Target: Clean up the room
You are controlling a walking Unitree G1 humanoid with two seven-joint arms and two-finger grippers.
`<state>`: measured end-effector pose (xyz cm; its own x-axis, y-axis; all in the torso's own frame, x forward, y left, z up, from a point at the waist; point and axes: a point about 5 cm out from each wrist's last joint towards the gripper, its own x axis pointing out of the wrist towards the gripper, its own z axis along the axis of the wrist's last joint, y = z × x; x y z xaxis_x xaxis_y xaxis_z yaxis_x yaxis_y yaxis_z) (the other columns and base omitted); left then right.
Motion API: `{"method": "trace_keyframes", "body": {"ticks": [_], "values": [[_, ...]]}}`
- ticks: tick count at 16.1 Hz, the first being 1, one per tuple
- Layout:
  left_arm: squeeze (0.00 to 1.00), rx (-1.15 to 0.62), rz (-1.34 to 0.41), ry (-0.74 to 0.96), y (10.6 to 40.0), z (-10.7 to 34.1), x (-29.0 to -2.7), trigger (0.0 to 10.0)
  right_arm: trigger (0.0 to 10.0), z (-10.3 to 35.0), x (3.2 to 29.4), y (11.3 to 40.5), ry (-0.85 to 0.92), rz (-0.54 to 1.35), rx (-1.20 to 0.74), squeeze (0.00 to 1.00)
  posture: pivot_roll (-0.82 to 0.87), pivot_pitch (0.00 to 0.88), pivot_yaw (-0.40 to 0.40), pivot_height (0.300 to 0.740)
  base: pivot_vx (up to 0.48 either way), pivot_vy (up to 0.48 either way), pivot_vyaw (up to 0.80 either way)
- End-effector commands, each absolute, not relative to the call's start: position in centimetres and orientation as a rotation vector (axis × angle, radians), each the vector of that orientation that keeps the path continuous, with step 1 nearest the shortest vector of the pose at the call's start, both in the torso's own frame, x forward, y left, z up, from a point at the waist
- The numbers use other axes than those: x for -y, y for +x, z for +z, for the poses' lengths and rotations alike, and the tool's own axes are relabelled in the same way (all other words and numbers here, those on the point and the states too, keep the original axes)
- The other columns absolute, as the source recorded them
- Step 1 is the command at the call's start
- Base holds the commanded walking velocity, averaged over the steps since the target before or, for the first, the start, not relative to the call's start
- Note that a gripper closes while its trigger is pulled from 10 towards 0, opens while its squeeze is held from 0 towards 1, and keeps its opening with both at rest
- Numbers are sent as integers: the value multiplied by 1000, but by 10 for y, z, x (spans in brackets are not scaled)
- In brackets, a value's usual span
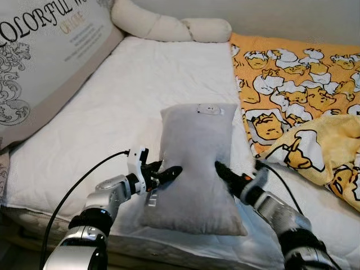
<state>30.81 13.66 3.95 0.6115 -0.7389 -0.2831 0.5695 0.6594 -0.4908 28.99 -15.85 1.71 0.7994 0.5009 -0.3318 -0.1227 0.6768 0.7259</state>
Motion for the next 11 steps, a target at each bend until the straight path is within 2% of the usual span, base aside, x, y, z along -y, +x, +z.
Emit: {"method": "trace_keyframes", "body": {"ticks": [1,2,3,4,5,11], "values": [[0,-531,-792,-361,306,35,-127,10000,1647,10,150,289,647,380,-610,0,-37,0,16,740,0,0,0],[0,-530,-794,-360,307,35,-126,9216,0,10,147,290,590,386,-595,0,-37,0,16,740,0,0,0],[0,-522,-774,-359,310,36,-124,1922,0,10,144,291,568,396,-601,0,-34,0,12,740,0,0,0],[0,-519,-763,-354,311,37,-124,1333,0,10,143,292,560,398,-601,0,-34,0,12,740,0,0,0],[0,-507,-750,-340,314,39,-124,0,0,9,142,294,563,387,-599,0,-28,0,8,740,0,0,0],[0,-511,-769,-305,314,38,-122,0,0,12,136,298,562,414,-568,0,-26,0,3,740,0,0,0]]}}
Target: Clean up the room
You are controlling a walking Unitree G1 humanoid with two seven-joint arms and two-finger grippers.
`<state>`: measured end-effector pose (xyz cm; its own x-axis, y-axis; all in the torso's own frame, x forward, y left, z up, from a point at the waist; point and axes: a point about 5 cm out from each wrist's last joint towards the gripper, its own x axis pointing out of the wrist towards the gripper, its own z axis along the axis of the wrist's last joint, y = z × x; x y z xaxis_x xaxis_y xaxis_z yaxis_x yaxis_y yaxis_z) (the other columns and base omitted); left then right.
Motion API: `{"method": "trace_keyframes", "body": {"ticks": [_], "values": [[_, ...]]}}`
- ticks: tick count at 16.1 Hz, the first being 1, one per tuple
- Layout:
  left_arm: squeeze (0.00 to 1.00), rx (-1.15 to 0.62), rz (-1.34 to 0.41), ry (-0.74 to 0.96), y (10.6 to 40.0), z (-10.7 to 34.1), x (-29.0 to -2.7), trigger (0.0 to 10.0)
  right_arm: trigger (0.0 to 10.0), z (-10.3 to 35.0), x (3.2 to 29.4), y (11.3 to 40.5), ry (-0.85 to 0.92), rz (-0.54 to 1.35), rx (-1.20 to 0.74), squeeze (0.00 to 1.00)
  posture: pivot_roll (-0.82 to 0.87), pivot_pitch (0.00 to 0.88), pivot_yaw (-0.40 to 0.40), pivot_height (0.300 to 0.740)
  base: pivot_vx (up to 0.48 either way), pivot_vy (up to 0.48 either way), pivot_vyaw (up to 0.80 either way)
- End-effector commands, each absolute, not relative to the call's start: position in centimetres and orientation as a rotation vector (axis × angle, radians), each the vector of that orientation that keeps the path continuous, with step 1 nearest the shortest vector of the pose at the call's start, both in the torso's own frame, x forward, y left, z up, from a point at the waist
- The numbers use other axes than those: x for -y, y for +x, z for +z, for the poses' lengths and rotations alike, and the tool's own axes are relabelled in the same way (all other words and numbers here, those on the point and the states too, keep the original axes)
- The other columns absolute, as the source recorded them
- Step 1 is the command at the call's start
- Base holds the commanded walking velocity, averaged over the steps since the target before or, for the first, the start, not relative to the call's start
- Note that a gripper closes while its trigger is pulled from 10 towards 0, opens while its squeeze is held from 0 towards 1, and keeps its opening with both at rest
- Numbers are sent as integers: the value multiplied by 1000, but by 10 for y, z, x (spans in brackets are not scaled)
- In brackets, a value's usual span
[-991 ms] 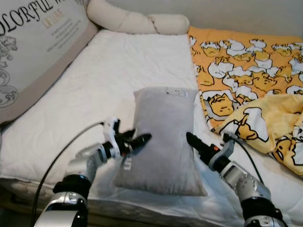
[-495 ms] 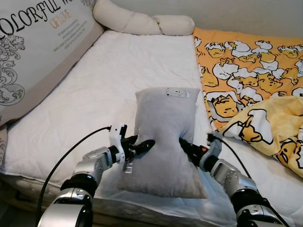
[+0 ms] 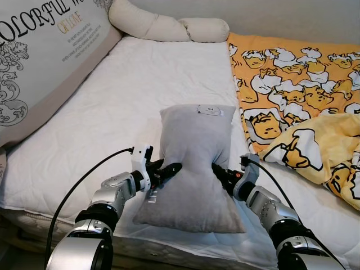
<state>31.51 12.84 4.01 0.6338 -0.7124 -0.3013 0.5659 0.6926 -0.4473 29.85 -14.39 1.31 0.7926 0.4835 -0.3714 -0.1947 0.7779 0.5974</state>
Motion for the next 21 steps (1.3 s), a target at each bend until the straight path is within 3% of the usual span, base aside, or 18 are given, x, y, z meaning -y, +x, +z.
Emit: {"method": "trace_keyframes", "body": {"ticks": [1,8,14,21], "values": [[0,-512,-771,-302,315,38,-122,0,0,13,135,300,559,415,-559,0,-27,0,4,740,0,0,0],[0,-460,-784,-175,323,50,-121,0,0,21,132,309,563,369,-531,0,-20,0,29,740,0,0,0],[0,-348,-827,-167,327,72,-112,0,0,54,124,321,484,418,-305,0,-18,0,29,740,0,0,0],[0,-173,-765,23,329,107,-119,0,0,79,129,317,472,355,-117,0,9,0,0,740,0,0,0]]}}
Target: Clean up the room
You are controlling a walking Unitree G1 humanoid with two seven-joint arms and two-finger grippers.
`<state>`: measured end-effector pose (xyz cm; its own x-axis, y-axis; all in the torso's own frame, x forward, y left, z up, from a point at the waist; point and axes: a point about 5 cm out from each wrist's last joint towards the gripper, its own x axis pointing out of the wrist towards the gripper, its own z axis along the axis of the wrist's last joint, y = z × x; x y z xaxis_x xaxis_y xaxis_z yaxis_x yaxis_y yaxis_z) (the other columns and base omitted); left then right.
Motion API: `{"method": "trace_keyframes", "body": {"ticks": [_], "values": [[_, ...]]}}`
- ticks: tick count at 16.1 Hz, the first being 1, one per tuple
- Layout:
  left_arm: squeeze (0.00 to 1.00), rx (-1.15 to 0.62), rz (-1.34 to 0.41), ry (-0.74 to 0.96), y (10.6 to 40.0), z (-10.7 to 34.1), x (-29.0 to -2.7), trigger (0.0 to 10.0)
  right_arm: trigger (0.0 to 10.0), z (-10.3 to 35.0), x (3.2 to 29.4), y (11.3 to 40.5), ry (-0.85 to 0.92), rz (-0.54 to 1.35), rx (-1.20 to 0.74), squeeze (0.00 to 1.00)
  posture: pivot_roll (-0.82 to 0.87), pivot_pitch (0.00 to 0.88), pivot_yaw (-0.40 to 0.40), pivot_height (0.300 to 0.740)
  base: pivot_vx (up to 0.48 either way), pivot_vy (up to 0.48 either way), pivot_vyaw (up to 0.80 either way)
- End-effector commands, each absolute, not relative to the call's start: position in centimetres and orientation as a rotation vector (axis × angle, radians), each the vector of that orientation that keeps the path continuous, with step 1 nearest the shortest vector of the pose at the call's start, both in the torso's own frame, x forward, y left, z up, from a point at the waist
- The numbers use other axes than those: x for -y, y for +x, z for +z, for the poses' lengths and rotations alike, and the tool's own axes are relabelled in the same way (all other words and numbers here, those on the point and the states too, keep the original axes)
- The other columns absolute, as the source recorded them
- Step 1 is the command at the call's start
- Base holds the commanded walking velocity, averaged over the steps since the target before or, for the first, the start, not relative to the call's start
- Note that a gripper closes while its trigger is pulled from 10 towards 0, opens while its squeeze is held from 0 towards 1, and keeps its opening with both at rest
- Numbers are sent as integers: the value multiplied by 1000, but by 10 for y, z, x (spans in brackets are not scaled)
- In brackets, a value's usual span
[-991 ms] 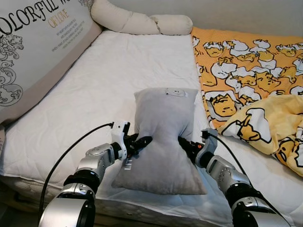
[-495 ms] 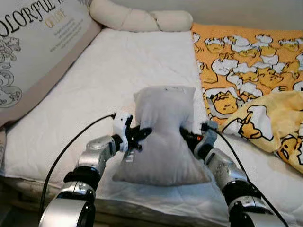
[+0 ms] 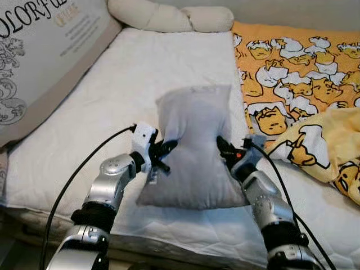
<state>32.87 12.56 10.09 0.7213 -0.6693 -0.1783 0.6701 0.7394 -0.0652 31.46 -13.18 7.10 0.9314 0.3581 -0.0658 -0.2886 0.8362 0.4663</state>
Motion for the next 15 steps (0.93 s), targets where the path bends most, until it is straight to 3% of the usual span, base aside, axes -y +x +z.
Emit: {"method": "trace_keyframes", "body": {"ticks": [1,7,8,9,10,11,15], "values": [[0,-145,-763,48,329,114,-120,0,0,85,131,317,477,341,-90,0,10,0,-2,740,0,0,0],[0,-38,-702,80,336,148,-123,0,0,107,147,323,418,258,2,0,5,0,4,740,0,0,0],[0,-55,-648,111,337,143,-125,7686,1961,107,154,324,334,177,5,0,9,0,8,740,0,0,0],[0,-56,-615,133,336,141,-126,10000,3961,106,156,324,306,141,1,0,15,0,0,740,0,0,0],[0,-61,-600,132,335,141,-126,10000,8706,105,153,323,333,158,-25,0,21,0,-10,740,0,0,0],[0,-42,-581,109,335,145,-127,10000,10000,105,149,321,328,168,-38,0,21,0,-10,740,0,0,0],[0,-6,-554,98,334,149,-128,10000,10000,104,142,314,320,149,-31,0,17,0,-22,740,0,78,0]]}}
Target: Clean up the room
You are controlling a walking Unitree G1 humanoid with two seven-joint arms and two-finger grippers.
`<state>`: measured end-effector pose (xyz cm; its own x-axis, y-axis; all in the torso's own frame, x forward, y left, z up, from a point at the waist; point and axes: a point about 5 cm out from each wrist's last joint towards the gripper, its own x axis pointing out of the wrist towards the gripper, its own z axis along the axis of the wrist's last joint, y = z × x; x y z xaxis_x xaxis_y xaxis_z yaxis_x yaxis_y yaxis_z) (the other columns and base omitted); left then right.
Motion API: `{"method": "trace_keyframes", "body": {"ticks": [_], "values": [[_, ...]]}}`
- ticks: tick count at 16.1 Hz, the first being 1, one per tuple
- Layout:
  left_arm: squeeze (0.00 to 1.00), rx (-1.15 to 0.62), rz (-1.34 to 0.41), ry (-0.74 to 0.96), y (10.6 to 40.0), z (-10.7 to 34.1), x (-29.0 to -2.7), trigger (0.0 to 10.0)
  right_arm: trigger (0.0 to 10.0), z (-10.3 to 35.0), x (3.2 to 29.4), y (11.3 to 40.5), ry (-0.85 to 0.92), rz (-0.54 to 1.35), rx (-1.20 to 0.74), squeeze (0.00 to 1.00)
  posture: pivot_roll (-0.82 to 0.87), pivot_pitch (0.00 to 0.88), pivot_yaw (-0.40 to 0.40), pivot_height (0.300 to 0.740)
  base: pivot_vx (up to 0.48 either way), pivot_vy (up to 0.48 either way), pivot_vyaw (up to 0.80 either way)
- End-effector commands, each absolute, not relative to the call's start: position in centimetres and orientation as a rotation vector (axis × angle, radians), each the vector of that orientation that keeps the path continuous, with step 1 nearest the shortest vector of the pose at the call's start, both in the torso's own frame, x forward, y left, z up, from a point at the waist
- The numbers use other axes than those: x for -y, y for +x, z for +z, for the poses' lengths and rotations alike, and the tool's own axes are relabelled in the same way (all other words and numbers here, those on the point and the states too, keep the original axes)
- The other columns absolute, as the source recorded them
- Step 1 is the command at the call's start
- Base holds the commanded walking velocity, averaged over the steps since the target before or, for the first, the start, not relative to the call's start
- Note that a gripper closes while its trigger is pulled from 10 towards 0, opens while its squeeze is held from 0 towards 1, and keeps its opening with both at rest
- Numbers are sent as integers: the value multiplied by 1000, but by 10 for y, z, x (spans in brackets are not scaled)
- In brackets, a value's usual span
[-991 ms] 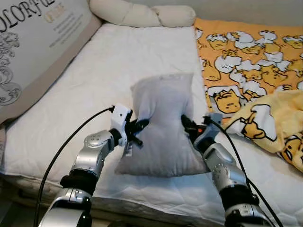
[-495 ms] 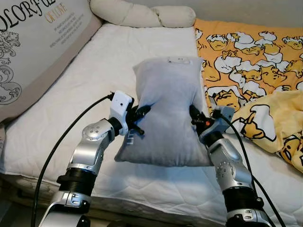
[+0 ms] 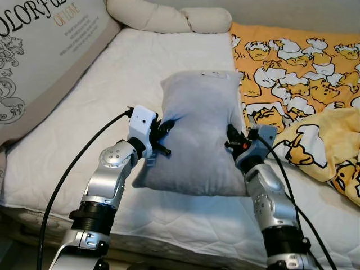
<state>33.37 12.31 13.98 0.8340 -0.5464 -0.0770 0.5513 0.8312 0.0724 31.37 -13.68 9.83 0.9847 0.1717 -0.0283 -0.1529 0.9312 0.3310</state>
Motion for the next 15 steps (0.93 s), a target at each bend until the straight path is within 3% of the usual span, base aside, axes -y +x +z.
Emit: {"method": "trace_keyframes", "body": {"ticks": [1,4,9,15], "values": [[0,-17,-545,105,335,147,-128,10000,10000,102,141,313,312,133,-46,0,12,0,-14,740,0,345,0],[0,-41,-527,126,335,144,-127,10000,10000,101,143,312,307,116,-51,0,19,0,-9,740,0,354,-533],[0,-51,-503,145,336,144,-131,10000,10000,96,141,309,352,84,-76,0,32,0,-23,740,0,361,0],[0,-57,-511,157,337,145,-128,10000,10000,96,142,308,348,70,-79,0,26,0,-8,740,0,386,-615]]}}
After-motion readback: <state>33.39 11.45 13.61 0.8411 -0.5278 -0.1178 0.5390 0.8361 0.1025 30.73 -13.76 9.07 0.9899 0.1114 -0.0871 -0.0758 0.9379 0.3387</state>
